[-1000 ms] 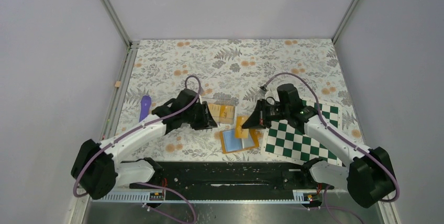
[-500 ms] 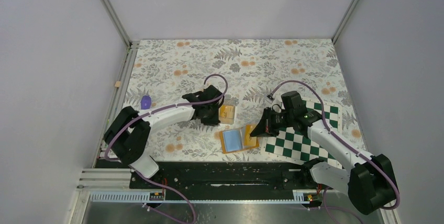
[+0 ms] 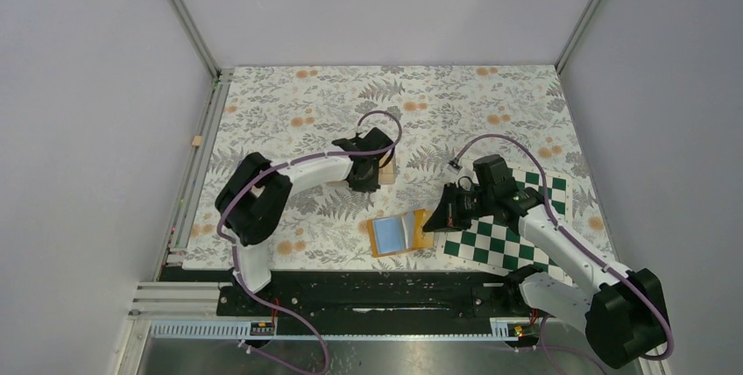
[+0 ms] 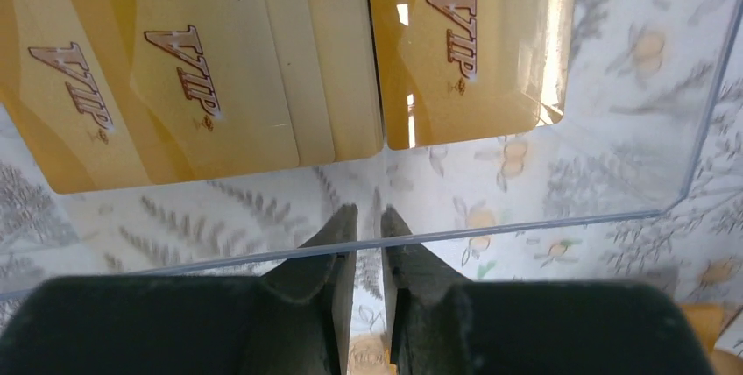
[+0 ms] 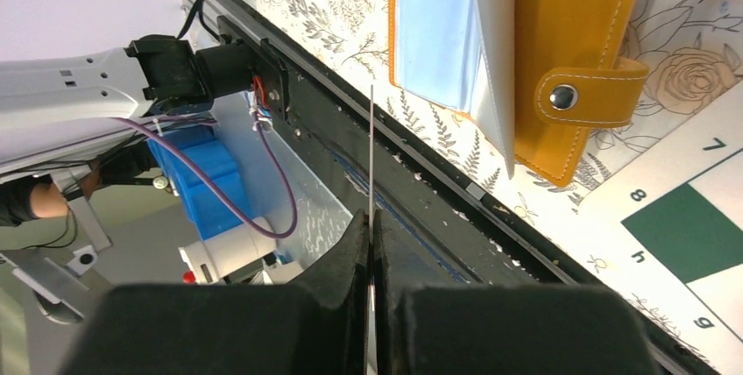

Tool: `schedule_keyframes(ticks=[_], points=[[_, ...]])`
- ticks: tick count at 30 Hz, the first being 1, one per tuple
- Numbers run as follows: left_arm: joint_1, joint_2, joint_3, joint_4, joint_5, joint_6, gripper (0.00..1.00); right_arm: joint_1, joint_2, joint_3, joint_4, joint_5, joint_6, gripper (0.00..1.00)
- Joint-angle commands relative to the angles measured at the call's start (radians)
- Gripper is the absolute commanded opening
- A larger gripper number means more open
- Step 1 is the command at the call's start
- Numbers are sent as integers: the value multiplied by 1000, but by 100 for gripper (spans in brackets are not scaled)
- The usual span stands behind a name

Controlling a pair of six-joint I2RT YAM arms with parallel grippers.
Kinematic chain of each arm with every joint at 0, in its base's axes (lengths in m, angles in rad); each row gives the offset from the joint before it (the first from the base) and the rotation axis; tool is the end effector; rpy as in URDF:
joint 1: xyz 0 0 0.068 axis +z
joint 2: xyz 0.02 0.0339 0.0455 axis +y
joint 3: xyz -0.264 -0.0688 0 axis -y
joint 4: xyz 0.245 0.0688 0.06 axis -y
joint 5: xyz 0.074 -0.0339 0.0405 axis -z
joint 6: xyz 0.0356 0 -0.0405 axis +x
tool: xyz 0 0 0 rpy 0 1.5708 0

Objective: Put the credit cards into the card holder
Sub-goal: Move the storage box to the center of the board, then insert the credit card into the card holder.

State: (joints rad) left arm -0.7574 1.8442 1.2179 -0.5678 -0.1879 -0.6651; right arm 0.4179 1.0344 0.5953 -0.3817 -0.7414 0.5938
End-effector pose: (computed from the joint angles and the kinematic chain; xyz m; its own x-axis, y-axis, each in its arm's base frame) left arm 0.2698 -0.2460 0.1714 -0.9174 0.0330 -0.3966 0.0748 0.9931 -0.0903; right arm 0.1737 0.1034 0.2172 -0.9571 0.0265 -0.2885 -0.2226 0.5700 0.7909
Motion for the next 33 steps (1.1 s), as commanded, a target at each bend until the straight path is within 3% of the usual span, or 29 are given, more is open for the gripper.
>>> schedule_keyframes(ticks=[1,7,15,22,26,33], points=[[54,78,144,-22,-39,59,18,-4,-26,25,-35,43,-70,0],[81,56,155,-13,117,108,24,-4,28,52,-68,84,-150,0],[79,-268,-332,295,422,-100,46,4,138,95,5,67,-152,0],[76,-404,-521,411,548,-222,50,92,223,141,76,110,-96,0],[76,-387,-569,496,597,-271,50,125,291,143,140,139,-65,0],[75,-323,-605,532,597,-291,45,133,392,176,90,263,-134,0]])
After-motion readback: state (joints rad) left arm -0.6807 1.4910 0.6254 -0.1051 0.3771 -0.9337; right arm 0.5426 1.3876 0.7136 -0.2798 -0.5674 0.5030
